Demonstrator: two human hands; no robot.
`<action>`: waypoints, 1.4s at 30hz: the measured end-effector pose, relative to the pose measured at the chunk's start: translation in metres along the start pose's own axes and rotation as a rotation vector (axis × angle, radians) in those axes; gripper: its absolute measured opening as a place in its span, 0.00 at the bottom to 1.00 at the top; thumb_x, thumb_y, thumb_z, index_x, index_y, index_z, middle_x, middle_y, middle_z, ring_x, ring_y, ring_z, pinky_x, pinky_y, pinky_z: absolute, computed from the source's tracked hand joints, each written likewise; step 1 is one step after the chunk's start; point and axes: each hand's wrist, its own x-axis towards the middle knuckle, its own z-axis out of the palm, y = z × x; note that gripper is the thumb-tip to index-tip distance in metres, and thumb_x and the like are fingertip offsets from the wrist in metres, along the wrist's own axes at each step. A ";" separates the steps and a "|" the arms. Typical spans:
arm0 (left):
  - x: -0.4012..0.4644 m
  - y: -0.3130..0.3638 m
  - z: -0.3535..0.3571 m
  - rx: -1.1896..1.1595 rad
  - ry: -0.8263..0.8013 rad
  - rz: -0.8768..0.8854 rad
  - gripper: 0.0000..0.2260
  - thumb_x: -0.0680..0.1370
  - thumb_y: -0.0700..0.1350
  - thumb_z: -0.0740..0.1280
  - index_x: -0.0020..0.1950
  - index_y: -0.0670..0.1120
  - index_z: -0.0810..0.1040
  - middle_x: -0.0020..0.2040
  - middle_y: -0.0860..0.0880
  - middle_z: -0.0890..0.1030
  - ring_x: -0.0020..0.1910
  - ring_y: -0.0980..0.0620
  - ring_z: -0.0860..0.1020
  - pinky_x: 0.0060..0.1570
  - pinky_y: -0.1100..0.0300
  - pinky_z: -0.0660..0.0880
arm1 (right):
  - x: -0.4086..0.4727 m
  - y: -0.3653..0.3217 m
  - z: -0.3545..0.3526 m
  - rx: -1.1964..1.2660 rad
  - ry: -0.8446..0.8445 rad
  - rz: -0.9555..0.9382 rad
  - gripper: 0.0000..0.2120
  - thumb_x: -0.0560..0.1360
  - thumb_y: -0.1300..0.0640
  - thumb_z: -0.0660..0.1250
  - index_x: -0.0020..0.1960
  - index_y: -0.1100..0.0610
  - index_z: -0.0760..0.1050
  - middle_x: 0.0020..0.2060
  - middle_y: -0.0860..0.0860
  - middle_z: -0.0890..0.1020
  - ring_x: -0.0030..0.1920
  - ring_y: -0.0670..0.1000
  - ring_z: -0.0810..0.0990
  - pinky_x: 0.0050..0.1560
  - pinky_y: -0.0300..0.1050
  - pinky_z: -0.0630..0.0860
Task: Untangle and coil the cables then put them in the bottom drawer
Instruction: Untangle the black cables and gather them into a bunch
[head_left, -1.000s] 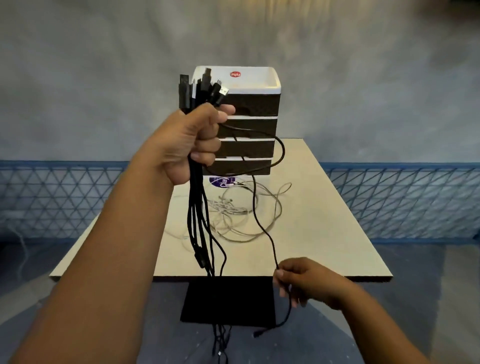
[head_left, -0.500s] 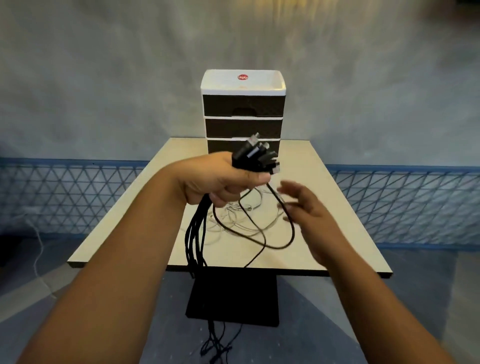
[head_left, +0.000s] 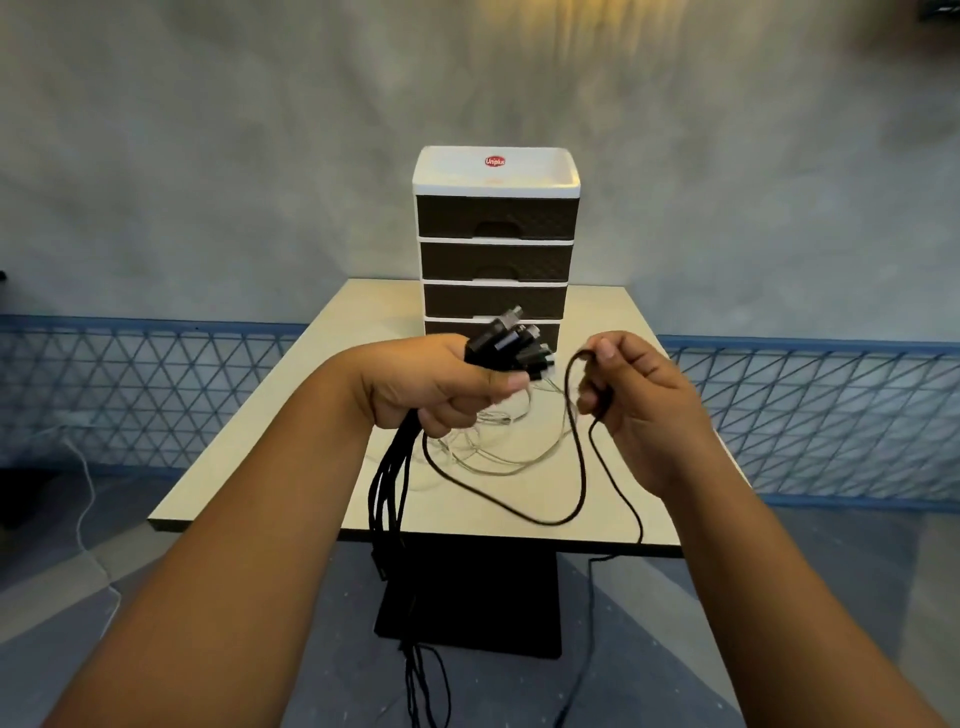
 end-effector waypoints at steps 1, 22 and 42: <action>0.001 -0.001 -0.003 -0.073 0.077 0.031 0.11 0.76 0.51 0.68 0.39 0.48 0.70 0.27 0.53 0.61 0.23 0.58 0.57 0.22 0.65 0.52 | -0.001 0.000 -0.005 -0.030 0.033 -0.014 0.11 0.82 0.57 0.59 0.46 0.54 0.78 0.32 0.48 0.72 0.37 0.51 0.71 0.42 0.45 0.71; 0.004 0.072 0.020 -0.761 0.414 0.587 0.21 0.79 0.46 0.63 0.30 0.52 0.58 0.22 0.54 0.55 0.21 0.57 0.51 0.20 0.66 0.50 | -0.015 0.029 0.083 -0.186 -0.150 0.106 0.04 0.76 0.57 0.69 0.48 0.58 0.76 0.30 0.53 0.80 0.33 0.54 0.81 0.44 0.51 0.78; -0.010 0.073 -0.038 -1.126 0.736 0.751 0.19 0.79 0.45 0.63 0.29 0.50 0.64 0.23 0.54 0.57 0.21 0.56 0.54 0.20 0.65 0.52 | -0.077 0.136 0.026 -0.304 -0.241 0.458 0.18 0.75 0.42 0.68 0.34 0.51 0.69 0.24 0.49 0.70 0.26 0.51 0.71 0.42 0.52 0.72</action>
